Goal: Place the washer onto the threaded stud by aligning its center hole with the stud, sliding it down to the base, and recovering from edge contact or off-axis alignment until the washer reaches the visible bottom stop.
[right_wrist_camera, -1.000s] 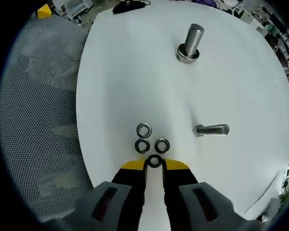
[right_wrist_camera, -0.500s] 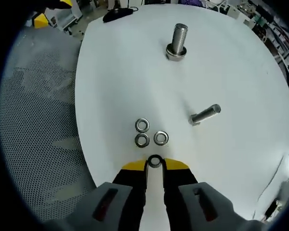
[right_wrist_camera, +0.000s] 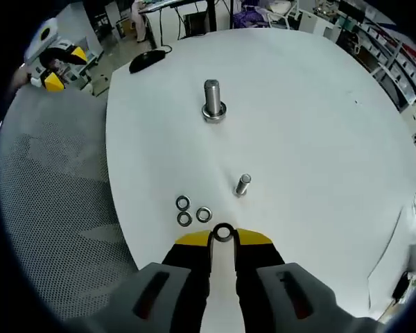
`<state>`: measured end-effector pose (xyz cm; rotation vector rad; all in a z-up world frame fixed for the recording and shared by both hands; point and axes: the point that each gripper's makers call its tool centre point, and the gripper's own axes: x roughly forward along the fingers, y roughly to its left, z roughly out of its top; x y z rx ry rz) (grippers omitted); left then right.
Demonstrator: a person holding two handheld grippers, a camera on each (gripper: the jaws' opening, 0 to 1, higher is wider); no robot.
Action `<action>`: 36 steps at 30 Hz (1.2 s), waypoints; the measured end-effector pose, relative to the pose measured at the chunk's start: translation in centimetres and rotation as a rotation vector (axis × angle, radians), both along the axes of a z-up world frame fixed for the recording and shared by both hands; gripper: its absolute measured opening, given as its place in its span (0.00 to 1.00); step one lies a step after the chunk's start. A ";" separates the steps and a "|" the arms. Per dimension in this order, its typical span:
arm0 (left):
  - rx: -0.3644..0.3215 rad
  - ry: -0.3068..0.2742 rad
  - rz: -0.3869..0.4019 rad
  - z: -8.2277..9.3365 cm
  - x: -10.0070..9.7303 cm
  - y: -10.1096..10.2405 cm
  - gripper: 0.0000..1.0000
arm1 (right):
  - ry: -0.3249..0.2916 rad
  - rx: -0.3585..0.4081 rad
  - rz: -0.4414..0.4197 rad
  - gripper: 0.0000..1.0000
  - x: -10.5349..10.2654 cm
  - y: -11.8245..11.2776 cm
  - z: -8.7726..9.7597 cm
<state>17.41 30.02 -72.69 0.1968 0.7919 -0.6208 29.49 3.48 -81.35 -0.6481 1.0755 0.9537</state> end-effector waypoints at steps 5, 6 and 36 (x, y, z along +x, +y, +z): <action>-0.002 -0.002 0.006 0.0 0.1 0.1 0.34 | -0.025 0.000 0.028 0.14 1.4 0.9 1.1; -0.002 0.000 0.004 0.0 0.1 0.1 0.34 | -0.027 -0.001 0.031 0.14 1.5 1.0 1.2; 0.008 0.001 0.005 -0.2 0.1 0.2 0.34 | -0.050 -0.072 0.125 0.14 3.1 2.6 0.6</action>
